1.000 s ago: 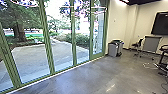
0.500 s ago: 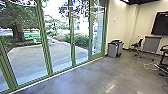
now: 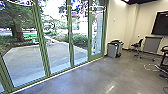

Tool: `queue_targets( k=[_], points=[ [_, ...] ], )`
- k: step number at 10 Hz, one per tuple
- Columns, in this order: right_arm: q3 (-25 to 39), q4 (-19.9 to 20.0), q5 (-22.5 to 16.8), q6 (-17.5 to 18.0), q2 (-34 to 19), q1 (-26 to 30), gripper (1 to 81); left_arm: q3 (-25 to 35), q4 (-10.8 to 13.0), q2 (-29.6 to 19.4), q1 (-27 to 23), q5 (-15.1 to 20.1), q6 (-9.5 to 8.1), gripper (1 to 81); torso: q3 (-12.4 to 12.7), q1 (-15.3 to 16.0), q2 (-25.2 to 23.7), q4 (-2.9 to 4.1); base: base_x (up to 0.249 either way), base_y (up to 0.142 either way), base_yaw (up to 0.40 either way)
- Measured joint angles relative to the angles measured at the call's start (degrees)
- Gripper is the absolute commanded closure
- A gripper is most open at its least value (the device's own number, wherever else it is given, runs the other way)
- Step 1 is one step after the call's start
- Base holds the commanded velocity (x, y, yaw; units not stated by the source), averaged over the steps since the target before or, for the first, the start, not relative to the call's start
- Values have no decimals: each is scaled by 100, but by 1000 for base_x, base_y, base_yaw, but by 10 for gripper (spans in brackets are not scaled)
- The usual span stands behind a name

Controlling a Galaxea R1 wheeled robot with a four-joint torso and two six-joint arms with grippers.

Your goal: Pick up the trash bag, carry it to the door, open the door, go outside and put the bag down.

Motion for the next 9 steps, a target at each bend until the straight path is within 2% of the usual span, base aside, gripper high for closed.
queue_targets(
  k=[2, 7, 9],
  points=[
    [-11, 2, 4, 0, 17, 0, 10, -5, 0, 0, -2, 0, 0, 811, 0, 2, 0, 0, 125, -103, 0],
    [-41, 0, 4, 0, 22, -26, 10, -9, 0, 0, -2, 0, 0, 811, 0, 0, -2, 0, 125, -67, 0],
    [-44, 0, 4, 0, 20, -30, 10, -9, 0, 2, -2, 0, 0, 811, 0, 0, 0, 0, 125, 0, 0]
  ],
)
